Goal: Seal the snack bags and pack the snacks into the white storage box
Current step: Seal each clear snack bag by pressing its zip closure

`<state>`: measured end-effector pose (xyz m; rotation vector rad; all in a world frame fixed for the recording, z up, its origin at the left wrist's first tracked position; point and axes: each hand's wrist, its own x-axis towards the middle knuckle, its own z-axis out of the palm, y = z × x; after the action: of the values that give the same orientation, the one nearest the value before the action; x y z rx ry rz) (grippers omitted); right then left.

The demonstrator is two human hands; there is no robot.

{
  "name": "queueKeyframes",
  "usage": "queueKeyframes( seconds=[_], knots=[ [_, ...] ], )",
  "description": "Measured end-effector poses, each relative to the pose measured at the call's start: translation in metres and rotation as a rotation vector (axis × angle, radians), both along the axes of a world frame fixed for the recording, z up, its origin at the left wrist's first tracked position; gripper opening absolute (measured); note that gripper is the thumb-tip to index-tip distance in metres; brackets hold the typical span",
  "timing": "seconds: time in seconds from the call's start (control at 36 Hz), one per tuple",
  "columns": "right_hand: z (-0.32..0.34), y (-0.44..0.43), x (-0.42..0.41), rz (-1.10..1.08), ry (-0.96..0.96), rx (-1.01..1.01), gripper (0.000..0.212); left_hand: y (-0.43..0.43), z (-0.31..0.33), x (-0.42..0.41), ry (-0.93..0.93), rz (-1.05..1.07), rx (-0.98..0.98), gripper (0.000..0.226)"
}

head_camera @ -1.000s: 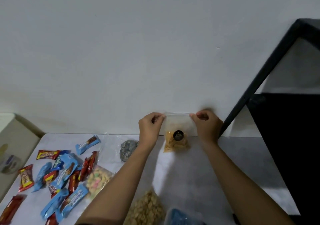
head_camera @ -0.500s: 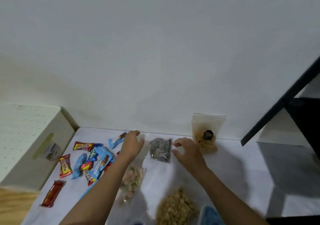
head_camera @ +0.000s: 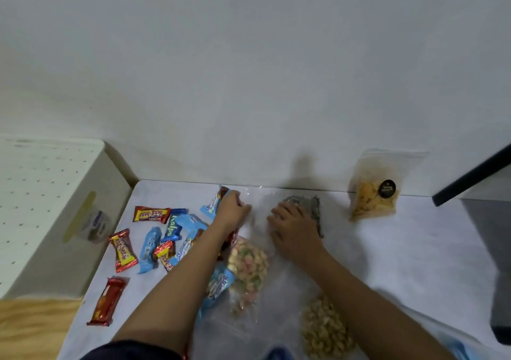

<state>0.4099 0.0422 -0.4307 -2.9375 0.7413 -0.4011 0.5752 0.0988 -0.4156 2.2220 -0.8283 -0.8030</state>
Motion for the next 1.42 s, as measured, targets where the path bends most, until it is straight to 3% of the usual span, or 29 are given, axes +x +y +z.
queueKeyframes(
  seconds=[0.08, 0.22, 0.33, 0.47, 0.64, 0.81, 0.97, 1.08, 1.22, 1.42],
  knots=[
    [-0.006, -0.005, 0.001, -0.013, 0.002, -0.01, 0.009, -0.004, -0.004, 0.003, 0.138, -0.024, -0.006, 0.019],
    [0.004, -0.009, -0.002, -0.018, -0.121, 0.193, 0.02, -0.008, 0.0, 0.003, 0.172, -0.128, -0.062, 0.045],
    [0.027, -0.011, -0.016, 0.011, -0.344, 0.537, 0.029, -0.009, 0.023, -0.001, 0.362, -0.069, -0.209, 0.012],
    [0.058, -0.012, -0.041, -0.178, -0.551, 0.781, 0.009, -0.01, 0.066, -0.009, 0.56, -0.125, -0.284, 0.022],
    [0.082, -0.01, -0.079, -0.351, -0.655, 0.971, 0.019, -0.007, 0.093, -0.042, 0.752, -0.083, -0.37, 0.017],
    [0.086, 0.005, -0.118, -0.457, -0.819, 1.242, 0.008, 0.006, 0.094, -0.074, 0.499, -0.319, -0.435, 0.009],
    [0.093, 0.019, -0.147, -0.485, -0.739, 1.111, 0.023, 0.009, 0.094, -0.099, 0.359, -0.269, -0.446, 0.015],
    [0.099, 0.023, -0.158, -0.545, -0.854, 1.084, 0.015, 0.014, 0.093, -0.113, 0.287, -0.288, -0.481, 0.016],
    [0.103, 0.032, -0.163, -0.591, -0.887, 0.969, 0.01, 0.024, 0.088, -0.125, 0.249, -0.338, -0.482, 0.016],
    [0.103, 0.048, -0.165, -0.569, -0.908, 0.98, 0.009, 0.042, 0.088, -0.135, 0.225, -0.29, -0.501, 0.018]
  ],
)
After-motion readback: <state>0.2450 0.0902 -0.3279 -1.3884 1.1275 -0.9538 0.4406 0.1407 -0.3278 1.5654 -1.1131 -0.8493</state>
